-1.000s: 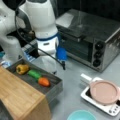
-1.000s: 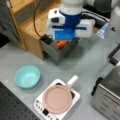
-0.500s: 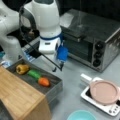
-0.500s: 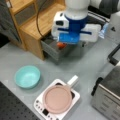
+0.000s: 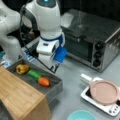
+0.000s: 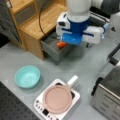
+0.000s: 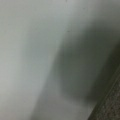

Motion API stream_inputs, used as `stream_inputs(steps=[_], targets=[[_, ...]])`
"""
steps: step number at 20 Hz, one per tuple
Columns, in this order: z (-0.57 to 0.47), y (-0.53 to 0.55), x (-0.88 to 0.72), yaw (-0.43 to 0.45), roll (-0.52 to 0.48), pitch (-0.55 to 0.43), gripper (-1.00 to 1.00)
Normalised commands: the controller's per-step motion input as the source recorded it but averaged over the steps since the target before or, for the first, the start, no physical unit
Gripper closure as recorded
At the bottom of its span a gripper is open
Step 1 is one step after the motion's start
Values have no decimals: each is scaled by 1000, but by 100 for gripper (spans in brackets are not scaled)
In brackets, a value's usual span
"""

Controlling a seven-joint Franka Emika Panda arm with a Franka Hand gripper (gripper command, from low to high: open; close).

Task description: Open the drawer. Pick up the carrot. Put the carrots in the drawer.

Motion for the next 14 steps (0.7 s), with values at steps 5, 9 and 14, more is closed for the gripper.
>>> stream_inputs(steps=[5,9,14], targets=[[-75,131,-242,-299,168,-31,-100],[-155,145,-261,-250,57,-134,-100],[-235,191,-322,-225,22,-204,-100]])
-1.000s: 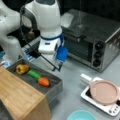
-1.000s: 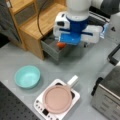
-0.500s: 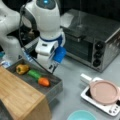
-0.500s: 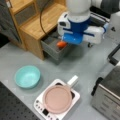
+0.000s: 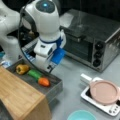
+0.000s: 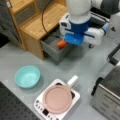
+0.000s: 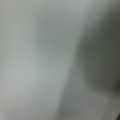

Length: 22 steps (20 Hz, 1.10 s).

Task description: Open the drawer. Pick up the carrot. Put the carrots in the drawer.

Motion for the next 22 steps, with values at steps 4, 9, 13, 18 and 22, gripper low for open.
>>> stream_inputs(steps=[4,9,13,18,22], targets=[[-188,242,-340,-265,-23,-247,-100],[-108,242,-359,-206,-18,-251,-100],[-106,241,-382,-155,-37,-245,-100],[-157,188,-330,-123,-19,-261,-100],[-188,107,-267,-121,20,-259,-100]])
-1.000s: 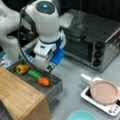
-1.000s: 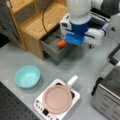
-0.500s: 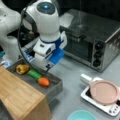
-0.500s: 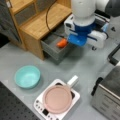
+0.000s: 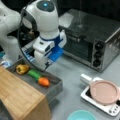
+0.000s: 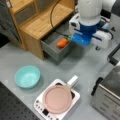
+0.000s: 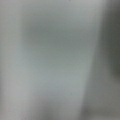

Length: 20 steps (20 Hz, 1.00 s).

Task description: Open the drawer. Pick up the carrot. Put the carrots in the drawer.

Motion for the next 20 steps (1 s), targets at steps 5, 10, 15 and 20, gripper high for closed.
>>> stream_inputs(steps=[5,10,15,20], targets=[[-159,45,-228,-111,29,-238,-100],[-132,8,-209,-100,34,-212,-100],[-144,-18,-186,-93,45,-206,-100],[-101,-115,-173,-70,44,-172,-100]])
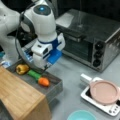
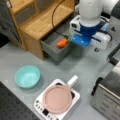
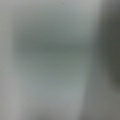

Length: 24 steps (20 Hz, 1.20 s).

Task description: Open the drawer. Pick up the carrot. Put the carrots in the drawer.

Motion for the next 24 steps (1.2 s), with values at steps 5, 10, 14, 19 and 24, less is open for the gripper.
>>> stream_inputs(steps=[5,10,14,19,24], targets=[[-55,-239,-152,-11,32,-154,-100],[-53,-276,-142,78,2,-150,-100],[-44,-227,-134,119,-29,-137,-100],[-38,-235,-122,127,-46,-128,-100],[-39,-288,-119,137,-56,-123,-100]])
